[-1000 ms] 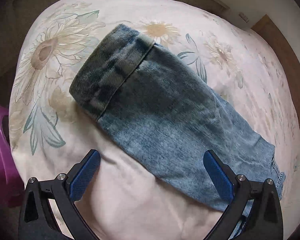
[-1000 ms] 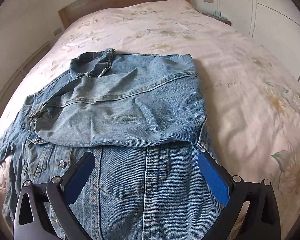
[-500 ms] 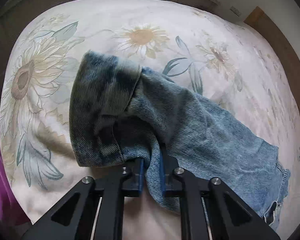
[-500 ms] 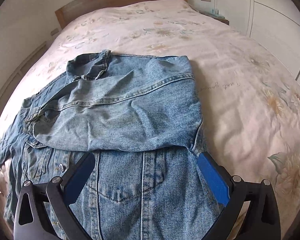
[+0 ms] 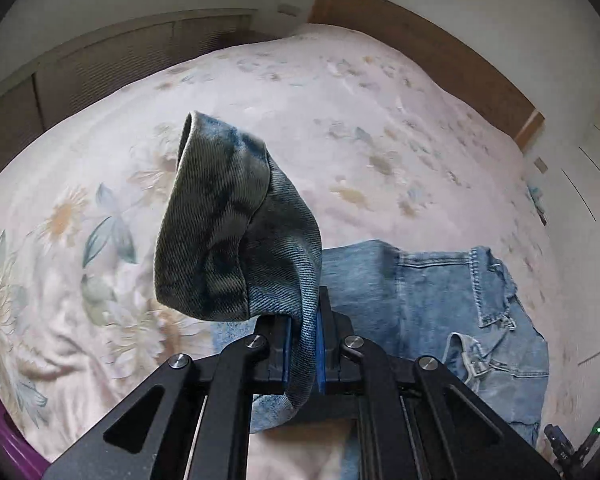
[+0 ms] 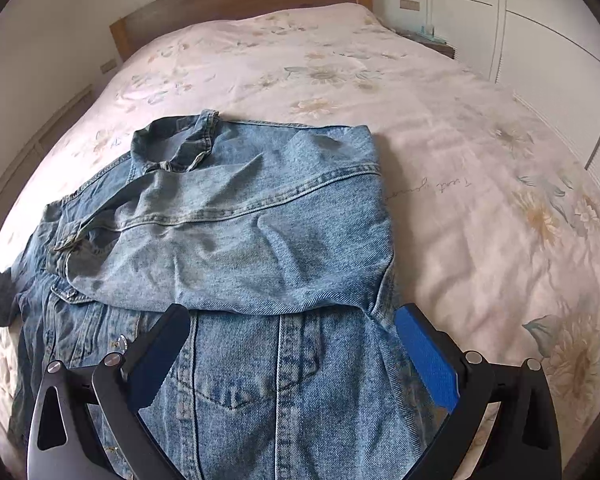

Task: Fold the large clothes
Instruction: 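Carry the held sleeve across the jacket front and release it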

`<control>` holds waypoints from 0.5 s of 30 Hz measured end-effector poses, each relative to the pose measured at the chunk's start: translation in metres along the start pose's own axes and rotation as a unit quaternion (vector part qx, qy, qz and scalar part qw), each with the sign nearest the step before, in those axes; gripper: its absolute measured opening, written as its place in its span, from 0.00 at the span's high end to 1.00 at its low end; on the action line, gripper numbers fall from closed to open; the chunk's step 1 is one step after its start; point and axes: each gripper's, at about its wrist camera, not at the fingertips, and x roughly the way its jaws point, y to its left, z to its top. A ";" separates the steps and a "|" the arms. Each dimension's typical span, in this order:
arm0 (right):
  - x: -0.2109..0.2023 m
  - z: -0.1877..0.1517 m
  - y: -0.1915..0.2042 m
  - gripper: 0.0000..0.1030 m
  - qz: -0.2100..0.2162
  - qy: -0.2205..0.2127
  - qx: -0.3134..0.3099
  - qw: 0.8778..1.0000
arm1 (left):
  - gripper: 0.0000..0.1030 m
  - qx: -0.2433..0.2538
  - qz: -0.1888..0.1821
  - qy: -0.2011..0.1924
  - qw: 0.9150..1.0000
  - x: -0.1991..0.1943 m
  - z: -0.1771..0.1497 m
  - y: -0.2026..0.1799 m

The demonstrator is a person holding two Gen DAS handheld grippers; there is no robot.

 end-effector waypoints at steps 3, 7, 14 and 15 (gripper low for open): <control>-0.003 0.004 -0.003 0.01 -0.003 -0.002 -0.003 1.000 | 0.94 0.034 -0.031 0.005 0.999 0.009 0.005 -0.052; -0.007 0.013 -0.010 0.01 -0.004 -0.009 0.007 1.000 | 0.94 0.080 -0.080 0.015 0.993 0.022 0.003 -0.123; -0.012 0.027 -0.018 0.01 -0.007 -0.021 0.013 1.000 | 0.94 0.178 -0.151 0.039 0.972 0.054 -0.027 -0.255; -0.013 0.028 -0.019 0.01 -0.007 -0.022 0.016 1.000 | 0.94 0.192 -0.161 0.039 0.967 0.057 -0.033 -0.273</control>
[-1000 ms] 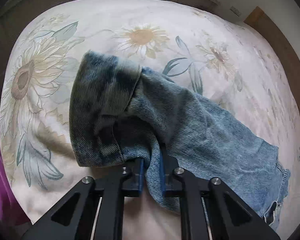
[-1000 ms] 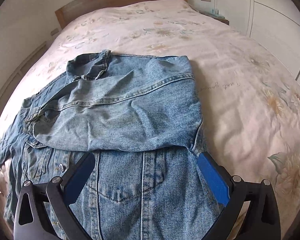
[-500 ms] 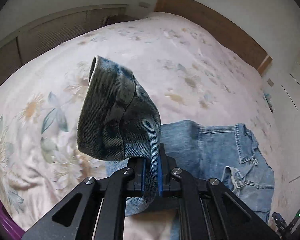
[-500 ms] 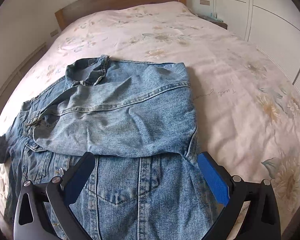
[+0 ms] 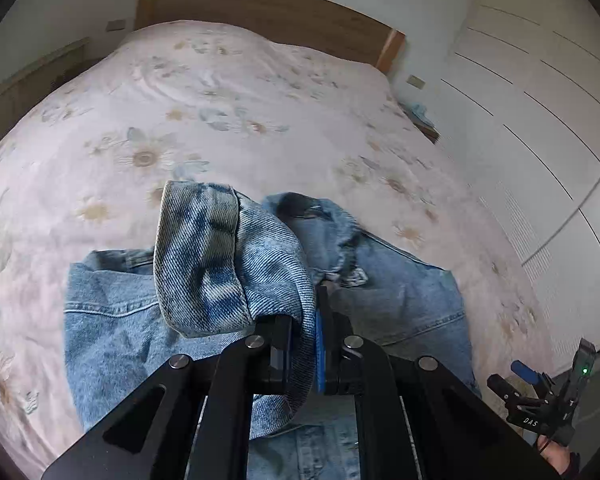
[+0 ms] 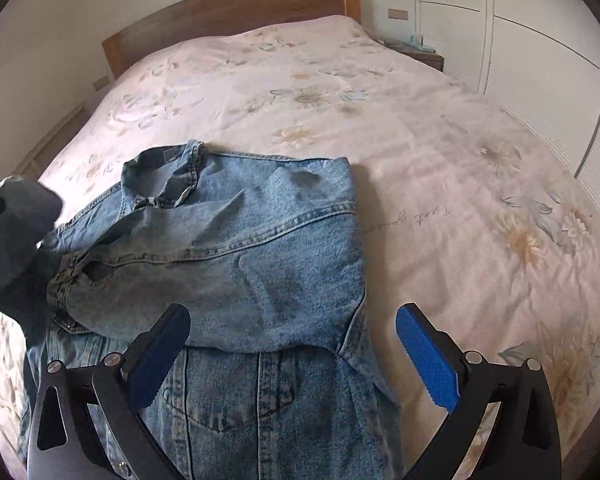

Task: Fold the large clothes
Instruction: 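Carry the held sleeve across the jacket front and release it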

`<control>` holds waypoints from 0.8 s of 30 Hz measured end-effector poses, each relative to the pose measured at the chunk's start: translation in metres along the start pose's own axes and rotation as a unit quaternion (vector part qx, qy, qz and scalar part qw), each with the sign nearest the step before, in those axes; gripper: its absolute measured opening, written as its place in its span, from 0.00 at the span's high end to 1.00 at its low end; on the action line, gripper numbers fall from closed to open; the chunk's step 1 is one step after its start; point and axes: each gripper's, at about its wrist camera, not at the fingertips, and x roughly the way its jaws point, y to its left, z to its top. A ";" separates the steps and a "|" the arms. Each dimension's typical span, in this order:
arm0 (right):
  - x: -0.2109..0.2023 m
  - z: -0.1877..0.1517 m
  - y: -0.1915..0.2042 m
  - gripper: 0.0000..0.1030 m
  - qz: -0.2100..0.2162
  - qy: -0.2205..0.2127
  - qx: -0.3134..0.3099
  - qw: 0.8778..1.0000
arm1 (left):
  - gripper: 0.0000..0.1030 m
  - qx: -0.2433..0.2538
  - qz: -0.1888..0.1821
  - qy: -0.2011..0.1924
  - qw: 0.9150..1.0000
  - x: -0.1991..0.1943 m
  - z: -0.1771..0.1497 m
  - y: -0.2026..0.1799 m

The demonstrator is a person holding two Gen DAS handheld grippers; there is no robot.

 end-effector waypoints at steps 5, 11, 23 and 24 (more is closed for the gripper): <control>-0.005 0.002 -0.005 0.01 0.001 -0.002 0.004 1.000 | 0.94 0.066 -0.040 0.021 0.997 0.047 -0.009 -0.074; -0.004 -0.006 -0.013 0.01 0.001 0.009 0.011 1.000 | 0.93 0.096 -0.002 0.111 0.989 0.125 -0.050 -0.095; 0.012 -0.023 -0.010 0.01 0.010 0.033 0.002 0.999 | 0.67 0.090 0.018 0.188 0.978 0.161 -0.079 -0.064; 0.012 -0.023 -0.010 0.01 0.010 0.033 0.001 0.999 | 0.60 0.094 0.017 0.189 0.977 0.160 -0.079 -0.063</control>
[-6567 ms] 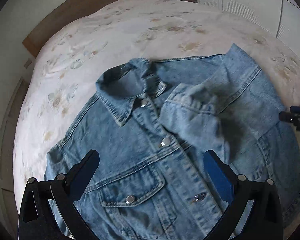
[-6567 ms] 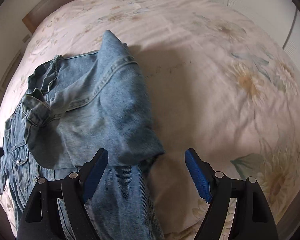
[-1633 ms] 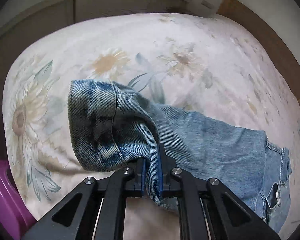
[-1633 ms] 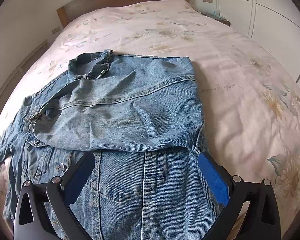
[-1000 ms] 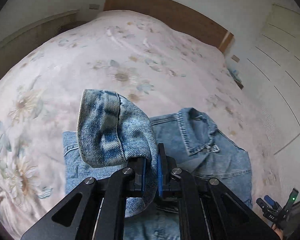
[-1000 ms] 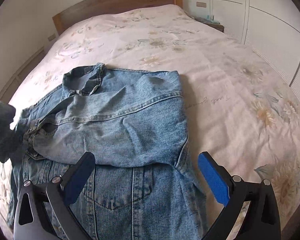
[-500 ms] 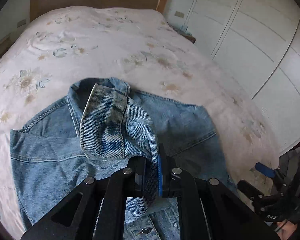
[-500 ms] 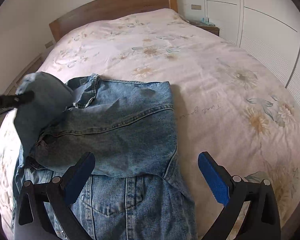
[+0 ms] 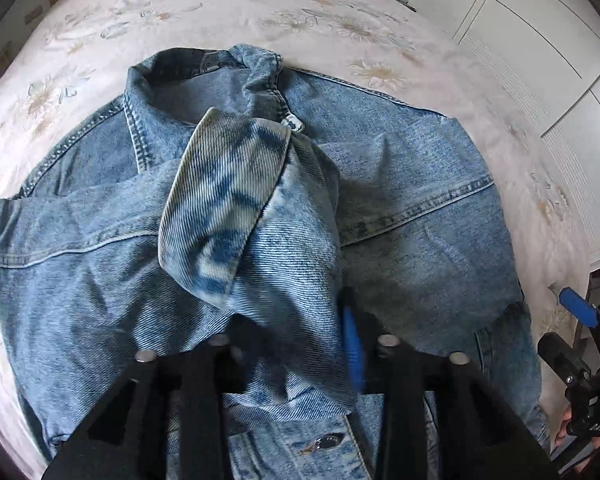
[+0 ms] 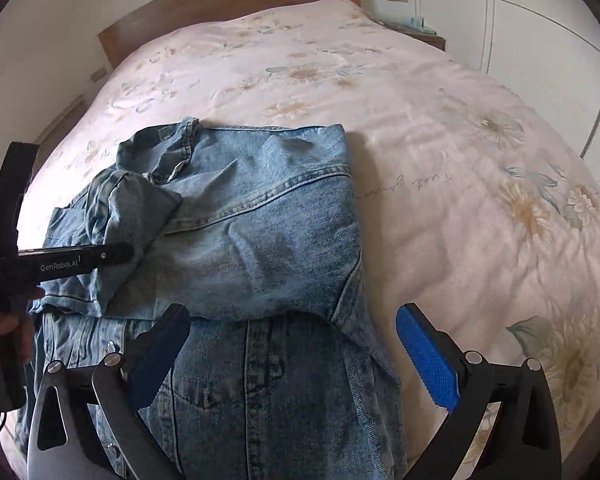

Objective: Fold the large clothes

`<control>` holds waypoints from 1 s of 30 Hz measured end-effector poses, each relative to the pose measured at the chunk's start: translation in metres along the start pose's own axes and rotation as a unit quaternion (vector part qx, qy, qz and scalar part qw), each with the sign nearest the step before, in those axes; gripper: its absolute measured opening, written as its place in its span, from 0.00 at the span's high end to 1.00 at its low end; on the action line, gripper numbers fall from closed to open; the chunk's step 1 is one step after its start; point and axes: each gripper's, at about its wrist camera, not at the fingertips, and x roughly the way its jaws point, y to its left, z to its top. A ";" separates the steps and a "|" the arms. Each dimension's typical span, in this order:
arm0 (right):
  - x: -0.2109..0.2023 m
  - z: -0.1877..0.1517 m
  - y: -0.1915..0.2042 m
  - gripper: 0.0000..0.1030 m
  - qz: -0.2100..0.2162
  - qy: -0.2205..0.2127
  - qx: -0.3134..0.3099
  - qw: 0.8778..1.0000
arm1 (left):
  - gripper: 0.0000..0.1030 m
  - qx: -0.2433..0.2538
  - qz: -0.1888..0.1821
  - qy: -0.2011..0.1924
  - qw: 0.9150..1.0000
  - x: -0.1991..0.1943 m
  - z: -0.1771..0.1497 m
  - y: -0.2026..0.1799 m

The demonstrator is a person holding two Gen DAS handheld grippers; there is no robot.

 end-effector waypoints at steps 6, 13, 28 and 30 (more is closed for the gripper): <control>-0.001 0.000 -0.002 0.01 -0.002 0.001 0.000 1.000 | 0.03 0.003 0.009 -0.011 1.000 -0.027 -0.020 0.016; -0.001 -0.002 -0.003 0.01 -0.002 0.005 -0.004 1.000 | 0.03 -0.051 0.031 -0.030 0.998 -0.067 -0.059 0.080; 0.021 -0.014 0.043 0.01 0.005 0.048 -0.073 0.996 | 0.03 -0.121 0.132 0.015 0.984 -0.054 -0.131 0.190; 0.023 -0.012 0.054 0.01 0.007 0.053 -0.092 0.994 | 0.02 -0.146 0.120 -0.001 0.982 -0.055 -0.135 0.201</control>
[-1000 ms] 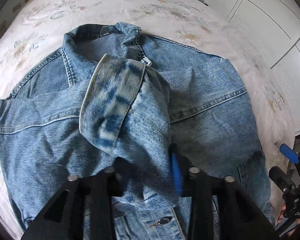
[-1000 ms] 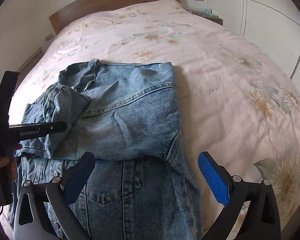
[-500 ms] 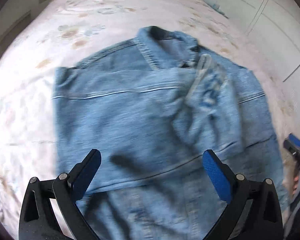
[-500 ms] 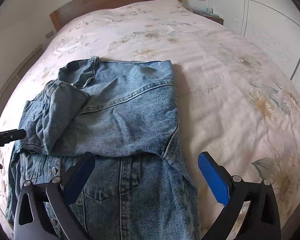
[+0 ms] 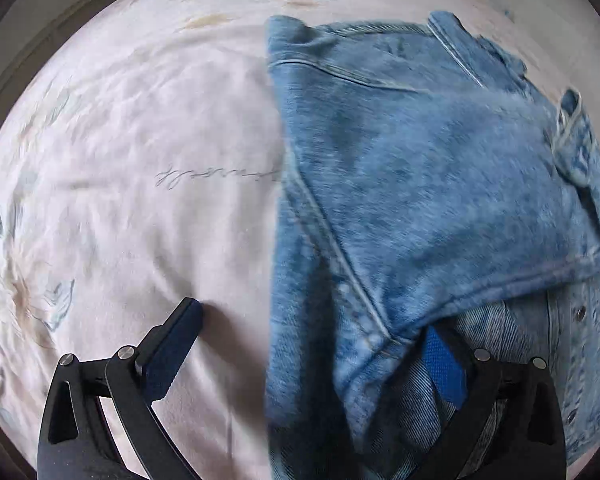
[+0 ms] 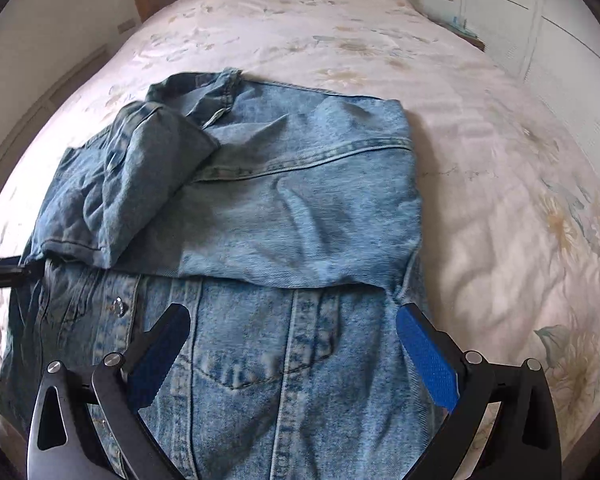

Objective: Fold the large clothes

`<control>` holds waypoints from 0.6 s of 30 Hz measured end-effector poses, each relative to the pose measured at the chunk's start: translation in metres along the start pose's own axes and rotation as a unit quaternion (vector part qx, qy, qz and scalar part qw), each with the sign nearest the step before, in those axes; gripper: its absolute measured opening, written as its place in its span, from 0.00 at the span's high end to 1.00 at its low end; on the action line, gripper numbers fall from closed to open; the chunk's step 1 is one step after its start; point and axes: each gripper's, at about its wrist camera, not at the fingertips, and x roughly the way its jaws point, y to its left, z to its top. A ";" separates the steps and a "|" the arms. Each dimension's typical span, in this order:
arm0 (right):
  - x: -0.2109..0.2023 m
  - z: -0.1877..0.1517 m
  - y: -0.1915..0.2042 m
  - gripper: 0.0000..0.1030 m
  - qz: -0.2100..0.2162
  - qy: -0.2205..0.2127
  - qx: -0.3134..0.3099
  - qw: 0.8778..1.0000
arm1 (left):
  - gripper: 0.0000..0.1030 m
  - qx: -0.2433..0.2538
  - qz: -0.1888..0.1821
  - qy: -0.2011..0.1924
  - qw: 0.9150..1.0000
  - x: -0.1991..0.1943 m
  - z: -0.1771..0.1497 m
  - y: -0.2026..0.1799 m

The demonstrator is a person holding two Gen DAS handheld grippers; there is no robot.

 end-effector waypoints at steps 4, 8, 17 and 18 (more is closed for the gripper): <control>0.000 0.019 0.031 0.01 -0.004 -0.003 -0.052 0.999 | 0.03 -0.011 -0.019 -0.016 1.000 0.002 -0.005 0.012; 0.004 0.049 0.074 0.01 -0.021 -0.024 -0.101 0.994 | 0.02 0.001 -0.014 -0.025 1.000 0.002 -0.009 0.012; 0.074 0.095 0.173 0.01 -0.072 0.003 -0.197 0.978 | 0.02 0.011 -0.026 -0.024 0.999 -0.001 -0.014 0.015; 0.085 0.097 0.179 0.01 -0.082 0.015 -0.206 0.975 | 0.02 0.012 -0.027 -0.023 0.999 -0.002 -0.015 0.015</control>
